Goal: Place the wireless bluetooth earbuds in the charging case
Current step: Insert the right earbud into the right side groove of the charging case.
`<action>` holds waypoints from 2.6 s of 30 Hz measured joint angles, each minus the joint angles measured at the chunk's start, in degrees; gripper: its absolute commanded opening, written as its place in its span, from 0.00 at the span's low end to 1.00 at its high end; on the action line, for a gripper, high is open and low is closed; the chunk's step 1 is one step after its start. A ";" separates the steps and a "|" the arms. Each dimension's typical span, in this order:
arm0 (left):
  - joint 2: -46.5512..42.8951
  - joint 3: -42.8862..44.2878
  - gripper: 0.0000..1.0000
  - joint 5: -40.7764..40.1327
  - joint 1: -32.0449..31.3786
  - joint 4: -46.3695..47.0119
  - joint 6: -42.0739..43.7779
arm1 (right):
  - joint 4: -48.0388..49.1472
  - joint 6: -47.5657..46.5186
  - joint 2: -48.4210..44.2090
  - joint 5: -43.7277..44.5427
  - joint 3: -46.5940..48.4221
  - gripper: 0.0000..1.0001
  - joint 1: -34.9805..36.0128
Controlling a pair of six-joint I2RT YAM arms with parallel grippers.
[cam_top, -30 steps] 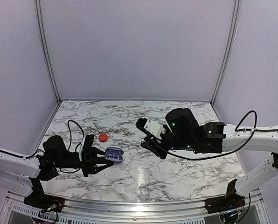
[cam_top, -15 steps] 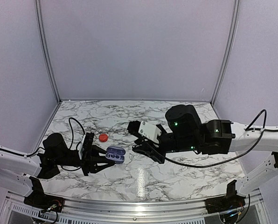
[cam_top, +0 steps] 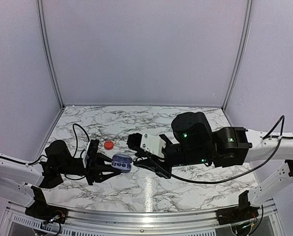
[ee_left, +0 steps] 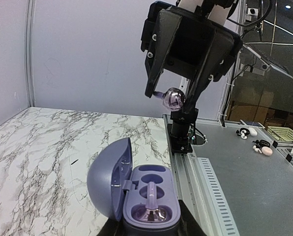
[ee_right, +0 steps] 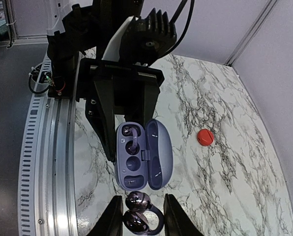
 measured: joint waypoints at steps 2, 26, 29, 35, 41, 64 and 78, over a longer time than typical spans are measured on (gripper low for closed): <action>0.11 0.04 0.00 0.35 0.00 0.33 -0.24 | -0.04 -0.26 0.68 0.26 0.70 0.29 0.22; 1.11 0.66 0.00 3.82 0.11 2.84 -2.93 | -3.30 -5.05 8.48 2.78 7.82 0.32 1.92; 1.11 0.66 0.00 3.85 0.15 2.86 -3.02 | -3.65 -5.27 9.07 3.06 8.52 0.33 2.03; 1.11 0.63 0.00 3.85 0.22 2.89 -3.06 | -3.85 -5.88 9.51 3.69 8.90 0.33 2.34; 1.11 0.61 0.00 3.85 0.22 2.89 -3.23 | -3.87 -6.12 9.55 4.07 8.90 0.33 2.40; 1.07 0.52 0.00 2.99 0.22 5.29 -3.21 | -1.03 -1.49 5.09 3.87 8.33 0.84 2.38; 0.33 0.52 0.00 2.69 0.22 5.38 -3.15 | 5.07 15.04 -1.44 -5.27 0.42 0.98 -6.88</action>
